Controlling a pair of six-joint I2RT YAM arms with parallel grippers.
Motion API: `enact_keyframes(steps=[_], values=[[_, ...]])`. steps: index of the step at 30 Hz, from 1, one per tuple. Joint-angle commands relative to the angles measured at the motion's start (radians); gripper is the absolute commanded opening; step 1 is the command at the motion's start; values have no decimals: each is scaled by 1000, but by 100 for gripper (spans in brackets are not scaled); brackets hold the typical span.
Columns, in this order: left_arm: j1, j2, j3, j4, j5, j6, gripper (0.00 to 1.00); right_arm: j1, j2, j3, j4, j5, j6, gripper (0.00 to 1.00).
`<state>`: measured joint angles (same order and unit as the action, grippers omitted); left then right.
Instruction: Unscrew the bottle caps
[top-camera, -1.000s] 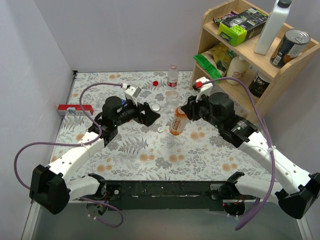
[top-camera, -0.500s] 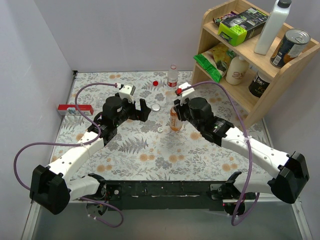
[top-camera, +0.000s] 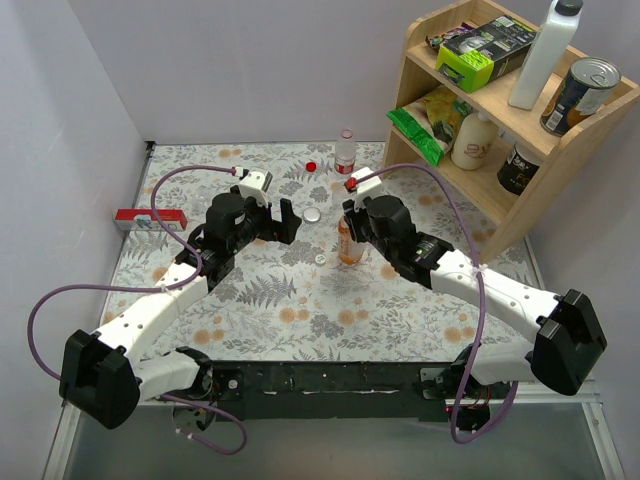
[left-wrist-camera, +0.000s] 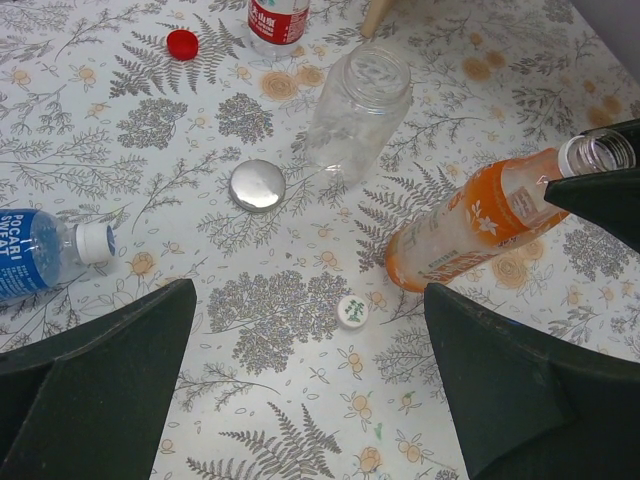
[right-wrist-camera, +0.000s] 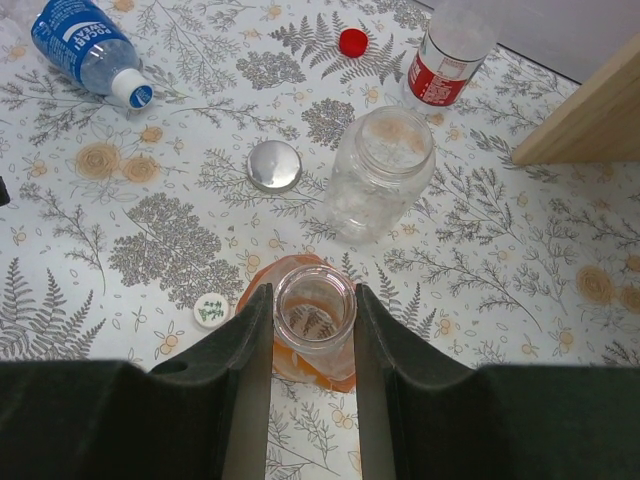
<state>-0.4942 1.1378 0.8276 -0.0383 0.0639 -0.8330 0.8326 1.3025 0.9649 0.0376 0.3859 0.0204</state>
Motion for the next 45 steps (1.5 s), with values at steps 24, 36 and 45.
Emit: enact_keyframes(steps=[24, 36, 45], values=[[-10, -15, 28, 6, 25, 17, 98, 3, 3, 121, -128, 19, 82, 89], [205, 266, 171, -69, 24, 208, 98, 3, -150, 156, -156, -25, 76, 93], [319, 516, 343, -126, 134, 661, 98, 3, -285, 100, -127, -117, 98, 93]])
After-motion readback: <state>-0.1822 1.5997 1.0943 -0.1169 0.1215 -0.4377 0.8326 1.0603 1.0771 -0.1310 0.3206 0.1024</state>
